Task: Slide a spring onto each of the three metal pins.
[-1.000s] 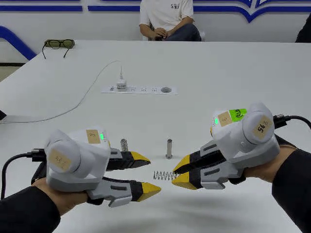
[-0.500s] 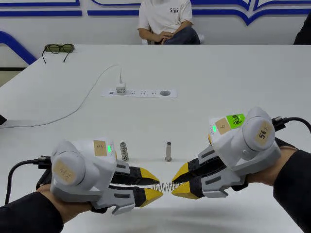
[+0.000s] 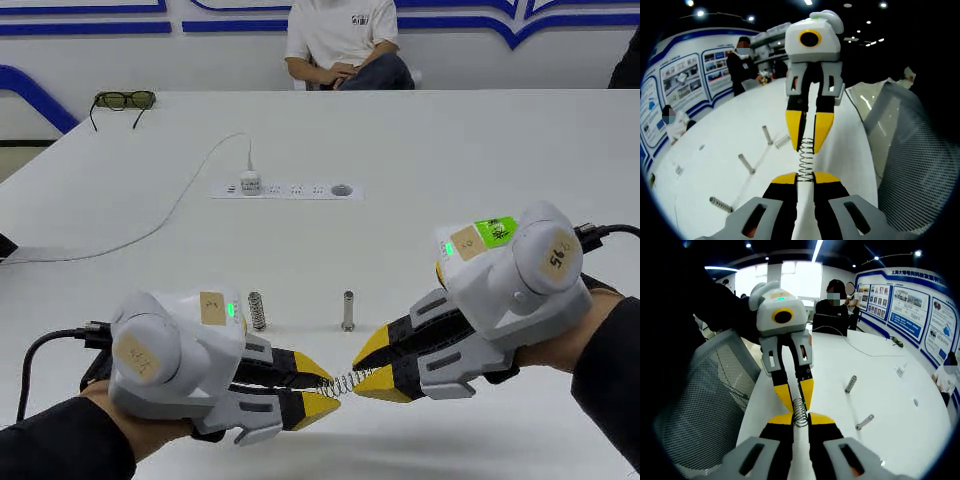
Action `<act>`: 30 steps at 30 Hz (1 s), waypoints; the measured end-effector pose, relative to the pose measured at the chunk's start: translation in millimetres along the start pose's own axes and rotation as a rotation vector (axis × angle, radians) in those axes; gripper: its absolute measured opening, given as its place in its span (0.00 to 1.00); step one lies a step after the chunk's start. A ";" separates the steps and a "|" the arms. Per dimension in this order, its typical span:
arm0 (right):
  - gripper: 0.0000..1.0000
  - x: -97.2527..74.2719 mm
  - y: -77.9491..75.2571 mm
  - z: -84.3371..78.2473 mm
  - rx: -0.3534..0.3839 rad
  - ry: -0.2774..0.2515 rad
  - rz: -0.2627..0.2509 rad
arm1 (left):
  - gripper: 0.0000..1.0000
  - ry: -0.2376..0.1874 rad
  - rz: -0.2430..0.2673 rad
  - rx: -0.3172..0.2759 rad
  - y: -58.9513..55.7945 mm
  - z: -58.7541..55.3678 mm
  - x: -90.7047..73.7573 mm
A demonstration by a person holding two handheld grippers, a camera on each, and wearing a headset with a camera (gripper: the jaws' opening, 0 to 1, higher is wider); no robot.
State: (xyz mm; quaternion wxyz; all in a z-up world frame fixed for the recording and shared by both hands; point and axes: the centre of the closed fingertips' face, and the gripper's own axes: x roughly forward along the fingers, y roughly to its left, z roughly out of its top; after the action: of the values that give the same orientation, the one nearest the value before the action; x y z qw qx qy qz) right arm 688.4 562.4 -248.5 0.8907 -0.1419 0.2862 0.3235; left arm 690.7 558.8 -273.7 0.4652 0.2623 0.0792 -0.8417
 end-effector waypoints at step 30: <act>0.17 2.2 -6.7 45.0 0.002 -0.124 -0.052 | 0.10 -0.096 0.045 -0.085 11.7 9.8 -5.7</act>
State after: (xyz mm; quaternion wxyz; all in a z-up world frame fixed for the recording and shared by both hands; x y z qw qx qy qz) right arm 713.0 578.2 -213.5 0.9149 -0.1280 0.2269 0.3083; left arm 699.2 552.9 -261.2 0.4981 0.2035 0.0866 -0.8385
